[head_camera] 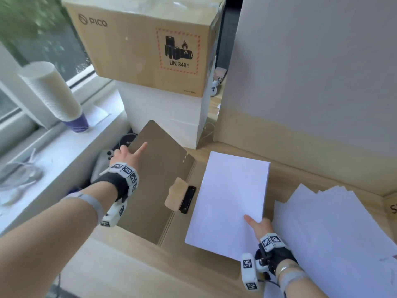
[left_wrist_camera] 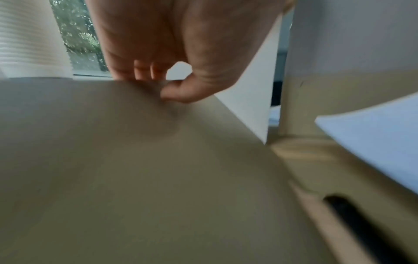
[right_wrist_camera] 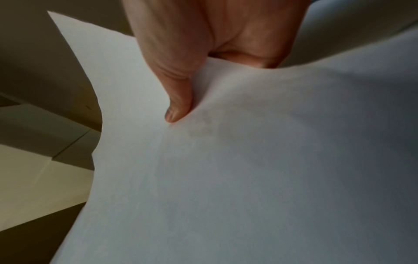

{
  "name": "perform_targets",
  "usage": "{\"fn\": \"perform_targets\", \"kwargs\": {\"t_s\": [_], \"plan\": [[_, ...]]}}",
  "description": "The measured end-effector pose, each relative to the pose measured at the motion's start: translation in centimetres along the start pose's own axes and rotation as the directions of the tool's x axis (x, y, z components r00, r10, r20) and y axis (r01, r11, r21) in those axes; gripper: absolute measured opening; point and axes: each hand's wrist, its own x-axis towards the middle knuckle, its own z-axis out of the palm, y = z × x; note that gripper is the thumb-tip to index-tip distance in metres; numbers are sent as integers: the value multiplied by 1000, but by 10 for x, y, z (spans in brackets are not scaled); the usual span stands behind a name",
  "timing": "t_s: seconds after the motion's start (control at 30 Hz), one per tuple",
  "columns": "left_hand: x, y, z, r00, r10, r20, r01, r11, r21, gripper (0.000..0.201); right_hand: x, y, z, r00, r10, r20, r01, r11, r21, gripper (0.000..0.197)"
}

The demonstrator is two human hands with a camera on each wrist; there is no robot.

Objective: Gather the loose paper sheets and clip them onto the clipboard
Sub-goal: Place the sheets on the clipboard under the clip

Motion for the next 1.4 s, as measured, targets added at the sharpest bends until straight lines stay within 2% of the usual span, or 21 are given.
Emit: {"fn": "perform_targets", "kwargs": {"t_s": [0.07, 0.13, 0.27, 0.37, 0.5, 0.57, 0.63, 0.67, 0.73, 0.77, 0.8, 0.87, 0.93, 1.1, 1.2, 1.3, 1.4], "plan": [[11, -9, 27, 998, -1, -58, 4, 998, 63, 96, 1, 6, 5, 1000, 9, -3, -9, 1000, -10, 64], [22, -15, 53, 998, -22, -65, 28, 995, 96, 93, 0, 13, 8, 1000, 24, -5, -24, 1000, -7, 62], [36, -19, 88, 1000, -10, 26, 8, 995, 95, 85, 0, 26, 14, 998, 56, -13, -56, 998, -28, 60], [34, -4, 106, 994, 57, 94, -65, 994, 83, 72, -1, 29, 16, 996, 83, -26, -85, 995, -59, 57], [20, 44, 119, 991, 125, 50, -125, 992, -5, 60, 2, 29, 15, 997, 82, -18, -82, 996, -43, 59], [11, 77, 121, 971, 229, 71, -225, 972, -66, 55, 4, 27, 13, 996, 84, -6, -84, 996, -13, 72], [2, 106, 120, 945, 298, 131, -278, 948, -154, 39, 5, 25, 11, 996, 83, 12, -83, 997, 1, 79], [-2, 116, 120, 936, 312, 164, -279, 940, -195, 34, 5, 24, 11, 997, 78, 22, -79, 997, 5, 84], [-4, 130, 121, 927, 301, 224, -252, 942, -219, 33, 9, 26, 13, 997, 74, 25, -74, 997, 4, 111], [-2, 132, 122, 927, 283, 244, -234, 949, -212, 34, 9, 25, 15, 996, 80, 43, -79, 997, -8, 118], [1, 133, 122, 927, 267, 264, -216, 954, -208, 35, 9, 24, 17, 994, 80, 70, -79, 997, -25, 113], [5, 132, 121, 926, 256, 278, -190, 951, -245, 36, 5, 21, 19, 990, 114, 87, -109, 992, -62, 81], [8, 133, 120, 918, 272, 290, -202, 947, -249, 35, 11, 24, 21, 988, 136, 69, -131, 989, -70, 69], [10, 137, 116, 910, 275, 311, -225, 956, -188, 29, 8, 21, 22, 985, 160, 64, -156, 986, -65, 64], [16, 135, 110, 880, 345, 327, -317, 939, -136, 34, 6, 21, 25, 988, 138, 75, -134, 989, -56, 67], [19, 129, 103, 851, 378, 365, -335, 926, -177, 38, 5, 21, 26, 986, 138, 93, -130, 988, -86, 69], [23, 124, 105, 834, 384, 397, -312, 921, -234, 30, 3, 17, 26, 988, 132, 84, -123, 988, -98, 67]]}}
